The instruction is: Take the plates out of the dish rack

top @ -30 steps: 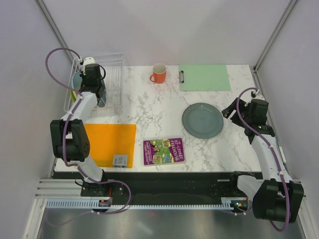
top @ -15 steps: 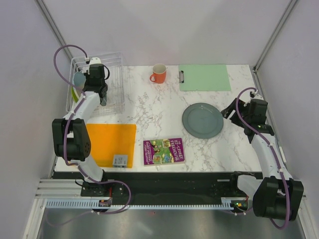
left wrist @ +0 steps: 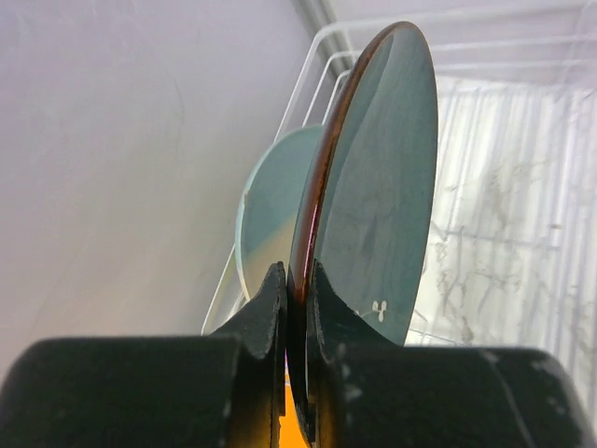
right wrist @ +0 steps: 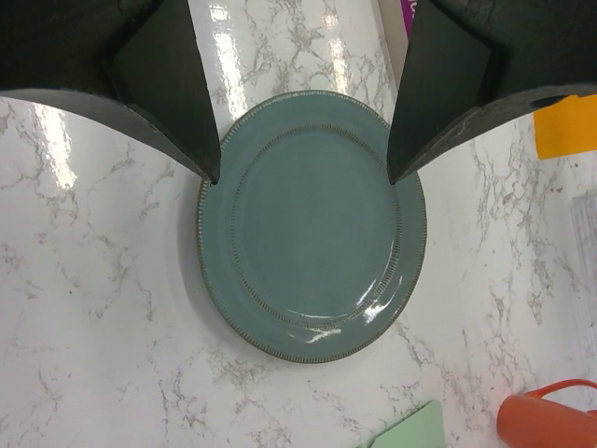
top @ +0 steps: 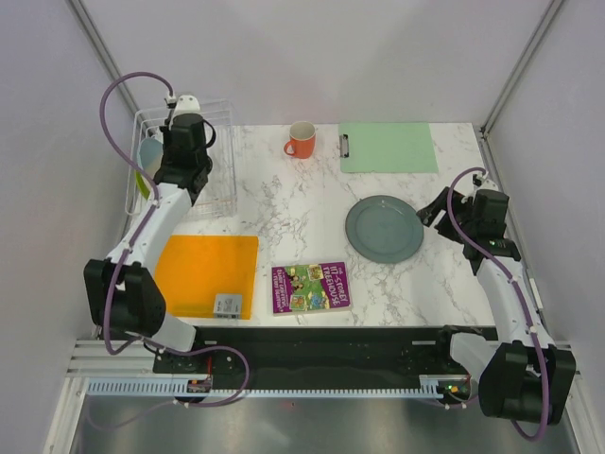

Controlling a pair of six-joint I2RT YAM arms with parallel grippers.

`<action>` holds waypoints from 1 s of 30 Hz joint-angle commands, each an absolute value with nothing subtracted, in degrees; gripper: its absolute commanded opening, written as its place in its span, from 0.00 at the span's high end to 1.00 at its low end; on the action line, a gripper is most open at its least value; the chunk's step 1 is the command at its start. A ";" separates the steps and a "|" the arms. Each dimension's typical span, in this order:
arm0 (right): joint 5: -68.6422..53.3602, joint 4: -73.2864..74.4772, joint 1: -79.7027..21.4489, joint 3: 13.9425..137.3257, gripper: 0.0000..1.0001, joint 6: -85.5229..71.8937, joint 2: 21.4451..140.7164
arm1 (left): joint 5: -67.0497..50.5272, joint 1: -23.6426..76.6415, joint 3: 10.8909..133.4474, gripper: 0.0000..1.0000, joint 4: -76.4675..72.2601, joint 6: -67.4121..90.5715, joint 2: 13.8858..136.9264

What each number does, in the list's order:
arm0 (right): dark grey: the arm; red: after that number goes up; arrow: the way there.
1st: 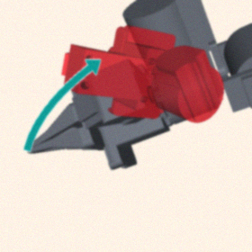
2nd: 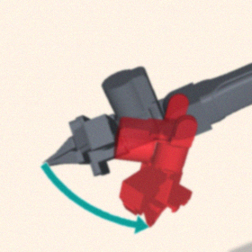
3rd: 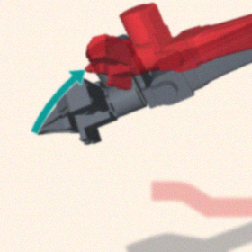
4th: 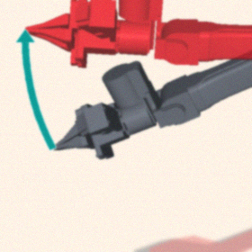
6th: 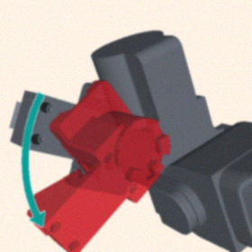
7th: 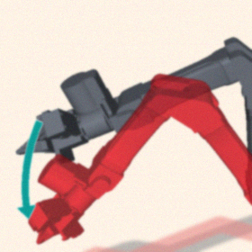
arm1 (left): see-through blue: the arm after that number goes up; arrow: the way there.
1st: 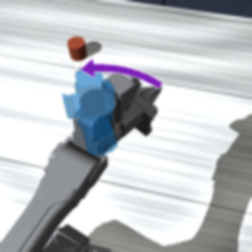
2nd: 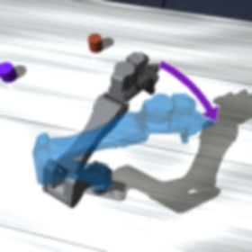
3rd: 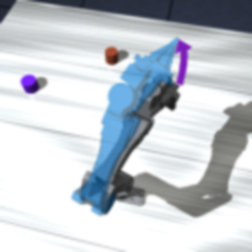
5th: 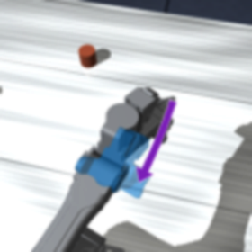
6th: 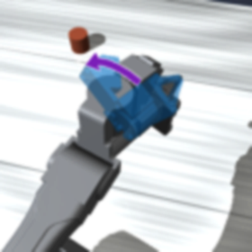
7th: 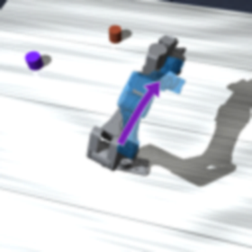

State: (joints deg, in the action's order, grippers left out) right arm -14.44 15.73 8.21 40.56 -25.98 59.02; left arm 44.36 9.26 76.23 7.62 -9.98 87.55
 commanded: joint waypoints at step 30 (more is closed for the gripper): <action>-32.26 -9.40 -13.09 38.94 0.17 -39.99 61.51 | -28.03 21.27 49.14 0.98 -12.64 47.19 62.40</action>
State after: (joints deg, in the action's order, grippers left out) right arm -34.61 -3.09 -10.63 40.10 -37.63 59.09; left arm -21.06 20.51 47.40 8.14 37.80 65.43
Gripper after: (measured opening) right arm 0.826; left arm 0.083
